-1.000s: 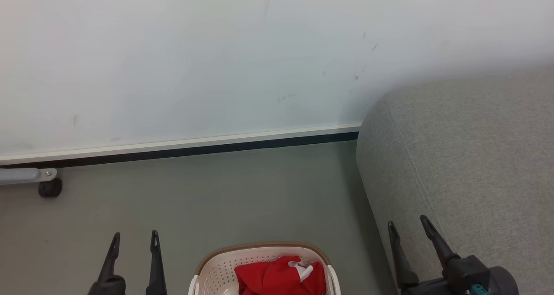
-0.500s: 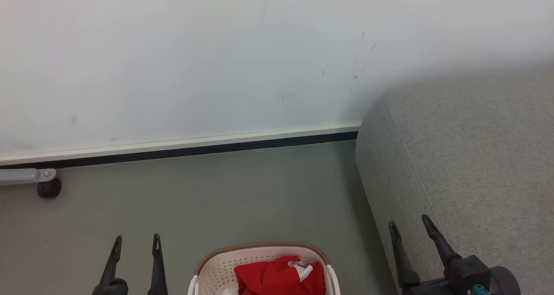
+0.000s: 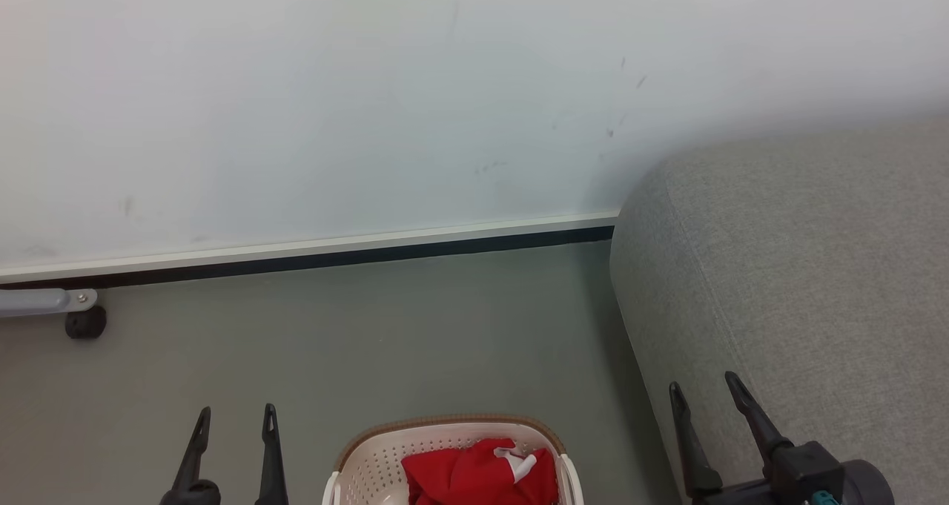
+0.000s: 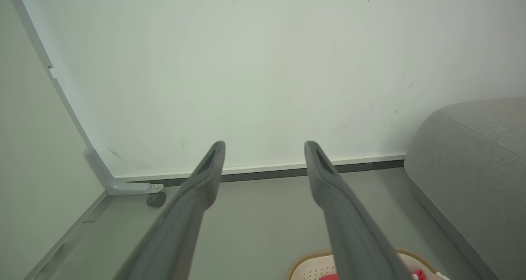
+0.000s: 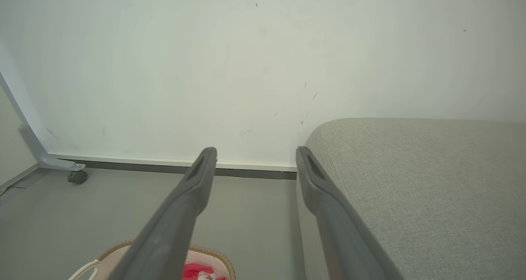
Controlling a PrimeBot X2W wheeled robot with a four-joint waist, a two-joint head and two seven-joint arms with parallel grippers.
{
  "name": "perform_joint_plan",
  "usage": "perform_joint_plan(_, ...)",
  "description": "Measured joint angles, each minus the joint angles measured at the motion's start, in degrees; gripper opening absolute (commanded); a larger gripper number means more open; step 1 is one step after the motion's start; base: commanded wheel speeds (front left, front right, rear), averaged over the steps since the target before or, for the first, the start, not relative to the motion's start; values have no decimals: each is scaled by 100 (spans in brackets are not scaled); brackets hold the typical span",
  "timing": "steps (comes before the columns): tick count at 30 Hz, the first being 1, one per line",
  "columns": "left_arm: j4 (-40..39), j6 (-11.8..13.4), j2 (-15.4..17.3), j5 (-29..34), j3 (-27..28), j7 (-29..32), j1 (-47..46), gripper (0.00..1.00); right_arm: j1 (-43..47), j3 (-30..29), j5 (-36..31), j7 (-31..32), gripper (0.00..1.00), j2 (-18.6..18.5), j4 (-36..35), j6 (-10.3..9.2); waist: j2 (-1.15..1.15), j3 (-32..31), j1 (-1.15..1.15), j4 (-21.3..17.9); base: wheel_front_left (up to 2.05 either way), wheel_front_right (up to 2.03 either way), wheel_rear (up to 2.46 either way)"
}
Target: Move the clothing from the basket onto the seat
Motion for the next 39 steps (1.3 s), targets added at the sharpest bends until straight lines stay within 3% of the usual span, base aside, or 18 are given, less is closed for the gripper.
perform_joint_plan(15, -33, -263, 30, 171, -370, 0, -279, 100, 30, -370, -1, -24, 100, -188, -436, 5, 0, 582, 0, -47, 0, 0, 0)
perform_joint_plan(27, 917, -657, 1, 709, -1132, 1, -1233, 100, -446, -619, -1, -25, 100, -289, -802, 7, 1, 1478, 1, -154, 0, 0, 0)
perform_joint_plan(39, 2074, -805, -62, 1044, -1553, 170, -2052, 100, -1108, -644, -22, -41, 100, -266, -1180, 82, 1, 2418, 2, -368, 0, 0, 0)
